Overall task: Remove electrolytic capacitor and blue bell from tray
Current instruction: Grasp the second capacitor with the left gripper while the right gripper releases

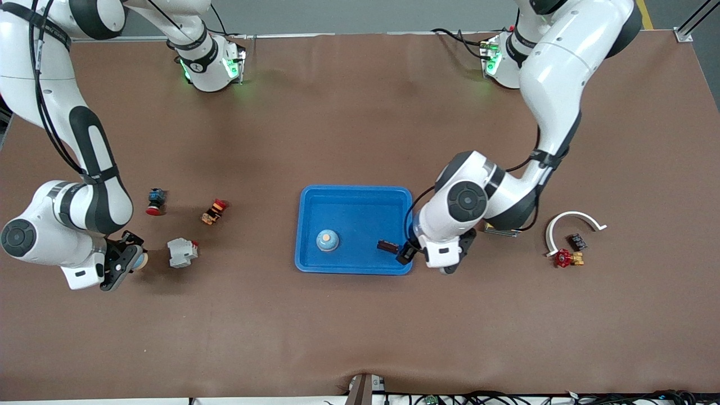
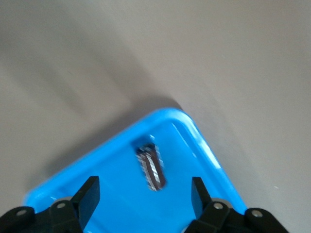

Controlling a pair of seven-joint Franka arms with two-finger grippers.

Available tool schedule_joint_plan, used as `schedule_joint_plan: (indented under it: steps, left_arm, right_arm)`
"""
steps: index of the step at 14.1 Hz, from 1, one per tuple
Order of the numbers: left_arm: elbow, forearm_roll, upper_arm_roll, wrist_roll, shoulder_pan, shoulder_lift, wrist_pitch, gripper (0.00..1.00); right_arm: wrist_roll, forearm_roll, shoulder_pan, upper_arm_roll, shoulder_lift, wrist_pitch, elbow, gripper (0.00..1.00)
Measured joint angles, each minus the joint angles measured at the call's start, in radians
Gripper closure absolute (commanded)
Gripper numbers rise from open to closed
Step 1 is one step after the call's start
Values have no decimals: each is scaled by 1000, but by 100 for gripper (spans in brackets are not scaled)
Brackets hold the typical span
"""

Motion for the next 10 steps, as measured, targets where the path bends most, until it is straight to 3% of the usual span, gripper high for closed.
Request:
schedule_joint_plan:
  steps: [4, 8, 9, 10]
  left_arm:
    - [10, 0, 36, -62, -66, 58, 100, 38]
    - [13, 0, 112, -154, -134, 90, 113, 38]
    - [13, 0, 118, -178, -138, 97, 113, 38]
    - [14, 0, 120, -193, -139, 102, 114, 38]
  right_arm:
    - [-2, 0, -1, 0, 21, 58, -17, 65]
    - [-3, 0, -1, 0, 28, 65, -18, 63]
    - [-3, 0, -1, 0, 28, 65, -18, 55]
    - [-3, 0, -1, 0, 29, 67, -18, 32]
